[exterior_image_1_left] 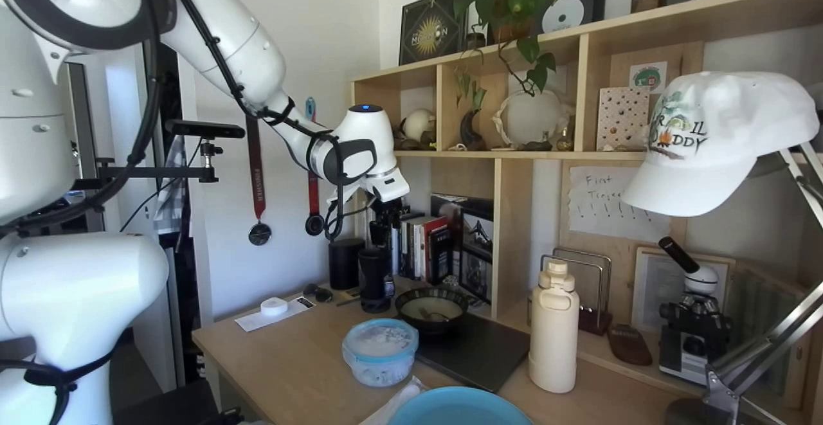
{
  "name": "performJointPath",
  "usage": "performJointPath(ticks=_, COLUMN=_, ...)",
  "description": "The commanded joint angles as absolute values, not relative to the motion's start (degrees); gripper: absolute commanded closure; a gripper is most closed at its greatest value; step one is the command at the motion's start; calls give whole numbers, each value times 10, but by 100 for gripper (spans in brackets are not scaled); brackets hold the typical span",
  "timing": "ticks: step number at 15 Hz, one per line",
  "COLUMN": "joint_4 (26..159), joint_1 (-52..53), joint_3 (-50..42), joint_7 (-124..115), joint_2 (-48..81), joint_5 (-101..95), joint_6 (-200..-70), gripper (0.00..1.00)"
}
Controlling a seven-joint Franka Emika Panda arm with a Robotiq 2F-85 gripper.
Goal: Move the blue plate to the right then put the brown bowl on the blue plate
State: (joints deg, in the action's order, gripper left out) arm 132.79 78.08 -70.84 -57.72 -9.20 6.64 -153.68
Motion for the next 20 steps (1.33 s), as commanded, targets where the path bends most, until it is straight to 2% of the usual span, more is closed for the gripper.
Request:
performJointPath(ticks=1, joint_4=1295, joint_1=855, joint_3=-795, joint_7=-494, joint_2=-39, joint_5=132, joint_6=-1497, gripper=0)
performJointPath(ticks=6, joint_4=1308, joint_1=930, joint_3=-879, joint_7=-434, joint_2=-27, joint_5=154, joint_6=-1505, gripper=0)
performJointPath(ticks=13, joint_4=1326, joint_1=1035, joint_3=-989, joint_7=-459, joint_2=-66, joint_5=84, joint_6=-1552, gripper=0)
performJointPath(ticks=14, joint_4=1327, joint_1=1008, joint_3=-963, joint_7=-443, joint_2=-48, joint_5=103, joint_6=-1534, gripper=0)
performJointPath(ticks=20, joint_4=1330, joint_1=1016, joint_3=-978, joint_7=-434, joint_2=-68, joint_5=92, joint_6=-1544, gripper=0)
